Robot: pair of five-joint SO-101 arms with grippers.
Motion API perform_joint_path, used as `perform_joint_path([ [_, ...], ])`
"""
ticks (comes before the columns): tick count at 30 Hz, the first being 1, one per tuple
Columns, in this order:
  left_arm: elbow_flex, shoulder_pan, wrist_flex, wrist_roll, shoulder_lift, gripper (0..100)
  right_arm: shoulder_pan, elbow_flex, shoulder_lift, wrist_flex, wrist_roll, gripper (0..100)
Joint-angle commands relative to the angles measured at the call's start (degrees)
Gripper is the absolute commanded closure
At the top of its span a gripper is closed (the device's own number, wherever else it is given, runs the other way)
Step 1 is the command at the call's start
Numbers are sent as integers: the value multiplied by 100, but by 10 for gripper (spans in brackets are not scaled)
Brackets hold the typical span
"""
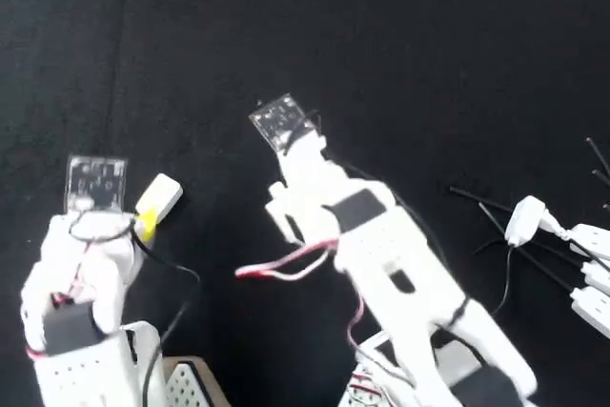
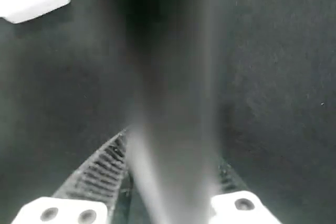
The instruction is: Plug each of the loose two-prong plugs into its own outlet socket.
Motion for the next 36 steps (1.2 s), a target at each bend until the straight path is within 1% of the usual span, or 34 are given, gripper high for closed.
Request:
perform_joint_path([
  [1, -1174, -40, 149, -993, 1864, 720, 149, -576, 479, 79, 615, 986],
  [3, -1684, -40, 273, -1547, 2760, 720, 141, -664, 716, 97, 1090, 986],
  [5, -2132, -84, 290, -1881, 3490, 721, 114, -752, 945, 220, 1398, 986],
  [8, -2703, -66, 255, -2382, 4396, 721, 229, -1024, 1182, 422, 1433, 986],
  [10, -3073, -31, 193, -2523, 4905, 721, 369, -1147, 1314, 501, 1468, 986],
  [14, -3793, -40, -185, -2549, 5934, 720, 615, -1446, 1490, 818, 1600, 986],
  [17, -4409, 84, 18, -2532, 6769, 707, 791, -1516, 1516, 835, 1609, 986],
  [20, -5086, 163, 633, -2514, 7622, 662, 888, -1516, 1516, 835, 1600, 986],
  [23, -5807, 224, 1512, -2356, 8229, 662, 905, -1516, 1516, 835, 1600, 986],
  [24, -6000, 233, 1688, -2338, 8369, 662, 905, -1516, 1516, 835, 1609, 986],
  [26, -6255, 259, 1776, -2303, 8624, 662, 905, -1516, 1516, 818, 1609, 986],
  [29, -6325, 365, 1705, -2303, 8976, 662, 905, -1490, 1525, 730, 1609, 986],
  [36, -6360, 453, 905, -2084, 10022, 662, 905, -1473, 1525, 738, 1582, 987],
])
